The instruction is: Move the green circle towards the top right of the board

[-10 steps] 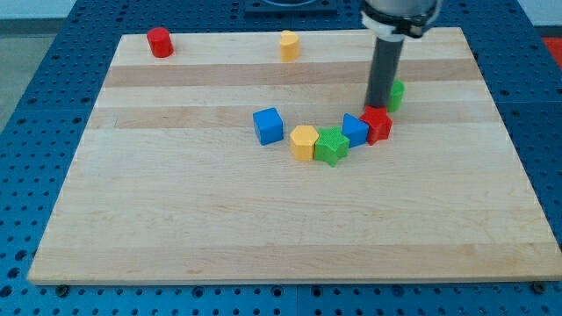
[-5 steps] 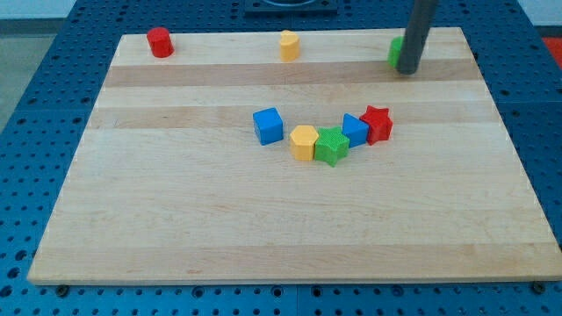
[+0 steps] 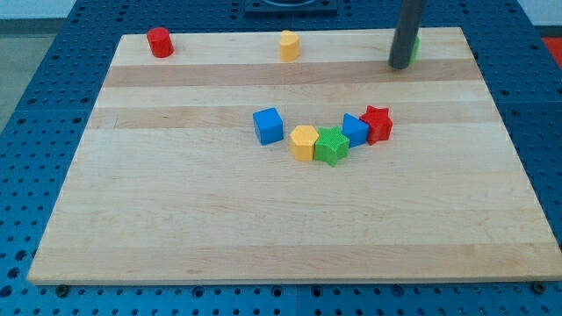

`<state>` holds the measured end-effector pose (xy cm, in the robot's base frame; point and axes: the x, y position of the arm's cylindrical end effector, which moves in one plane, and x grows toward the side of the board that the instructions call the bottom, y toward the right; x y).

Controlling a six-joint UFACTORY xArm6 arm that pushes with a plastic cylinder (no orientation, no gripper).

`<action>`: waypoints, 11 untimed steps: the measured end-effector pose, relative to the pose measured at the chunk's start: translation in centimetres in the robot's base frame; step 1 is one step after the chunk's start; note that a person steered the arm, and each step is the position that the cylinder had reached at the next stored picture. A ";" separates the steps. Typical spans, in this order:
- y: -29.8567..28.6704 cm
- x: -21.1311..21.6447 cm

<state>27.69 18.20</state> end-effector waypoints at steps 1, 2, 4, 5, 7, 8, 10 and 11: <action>1.5 -0.2; 1.3 -0.2; -1.2 -2.3; -1.3 -4.1; -1.3 -4.9; -1.3 -6.0; 0.1 -5.9; 1.3 -5.9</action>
